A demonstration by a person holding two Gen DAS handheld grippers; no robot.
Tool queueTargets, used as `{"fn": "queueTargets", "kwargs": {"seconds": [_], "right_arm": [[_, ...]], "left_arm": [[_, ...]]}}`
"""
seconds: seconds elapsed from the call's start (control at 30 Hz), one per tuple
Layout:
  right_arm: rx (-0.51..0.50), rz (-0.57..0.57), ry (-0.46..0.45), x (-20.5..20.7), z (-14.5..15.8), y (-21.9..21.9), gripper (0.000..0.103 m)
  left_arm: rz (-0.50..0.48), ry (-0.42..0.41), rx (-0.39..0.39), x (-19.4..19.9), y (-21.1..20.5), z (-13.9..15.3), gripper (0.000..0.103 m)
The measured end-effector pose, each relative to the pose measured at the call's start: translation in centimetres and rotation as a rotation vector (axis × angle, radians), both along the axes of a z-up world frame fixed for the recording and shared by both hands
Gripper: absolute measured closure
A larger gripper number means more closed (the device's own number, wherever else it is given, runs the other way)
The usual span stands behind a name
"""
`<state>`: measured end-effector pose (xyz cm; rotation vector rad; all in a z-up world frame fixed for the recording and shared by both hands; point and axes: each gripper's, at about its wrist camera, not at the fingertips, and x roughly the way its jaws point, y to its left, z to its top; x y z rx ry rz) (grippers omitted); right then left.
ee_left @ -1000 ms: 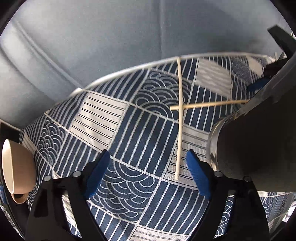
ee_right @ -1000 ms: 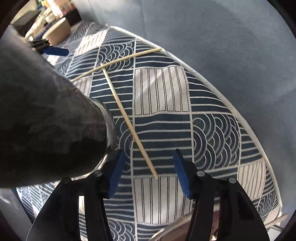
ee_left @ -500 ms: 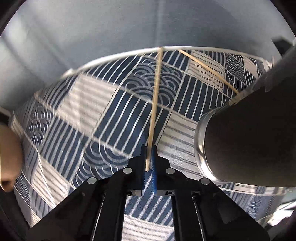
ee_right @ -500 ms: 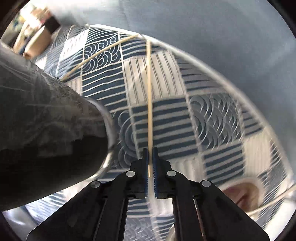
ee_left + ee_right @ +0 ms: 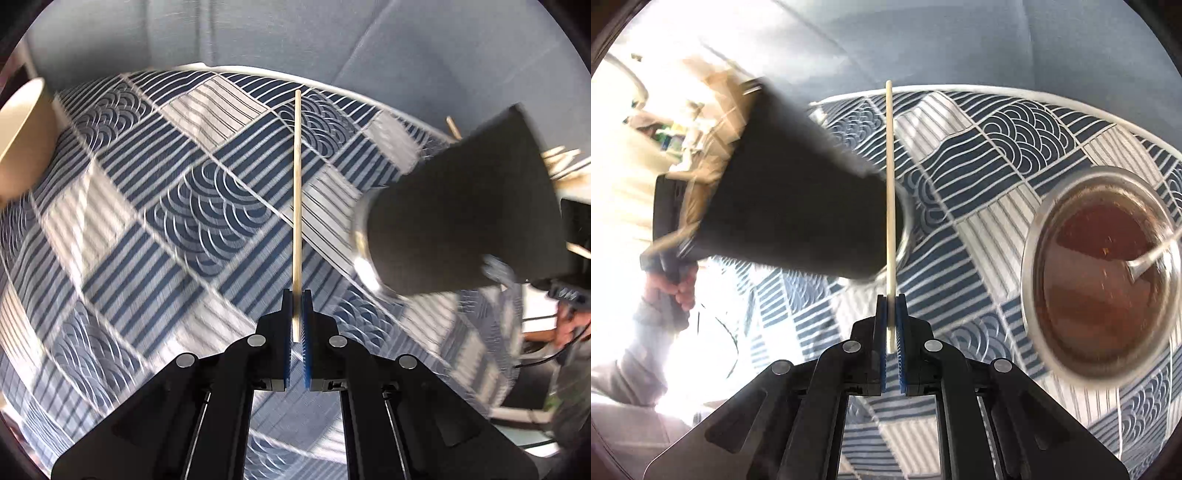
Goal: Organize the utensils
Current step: 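Raise both held chopsticks over the black holder's opening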
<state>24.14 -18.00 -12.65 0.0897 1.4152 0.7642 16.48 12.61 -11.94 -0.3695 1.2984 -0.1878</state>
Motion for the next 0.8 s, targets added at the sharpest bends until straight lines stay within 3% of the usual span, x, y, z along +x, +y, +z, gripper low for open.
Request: {"fn": "queueTargets", "kwargs": {"seconds": [0.17,0.47,0.67,0.8], "right_arm": [[0.08,-0.038,-0.051,-2.7,3.9,-1.7,0.099],[0.187,-0.045,-0.177,-4.4,11.1,-4.1,0.098],[0.169,0.023,-0.149,-5.5,10.9,-1.8,0.098],[0.148,0.027,-0.121,-5.8,10.1,-1.2,0.098]], "left_arm": [[-0.02,-0.075,0.018,-3.5,0.5,4.1,0.098],[-0.058,-0.24,0.045,-5.3,-3.0,10.5,0.098],[-0.137,-0.276,0.036,-6.2,-4.7,13.0,0.098],[-0.177,-0.257,0.039,-6.4,-6.1,12.6,0.098]]}}
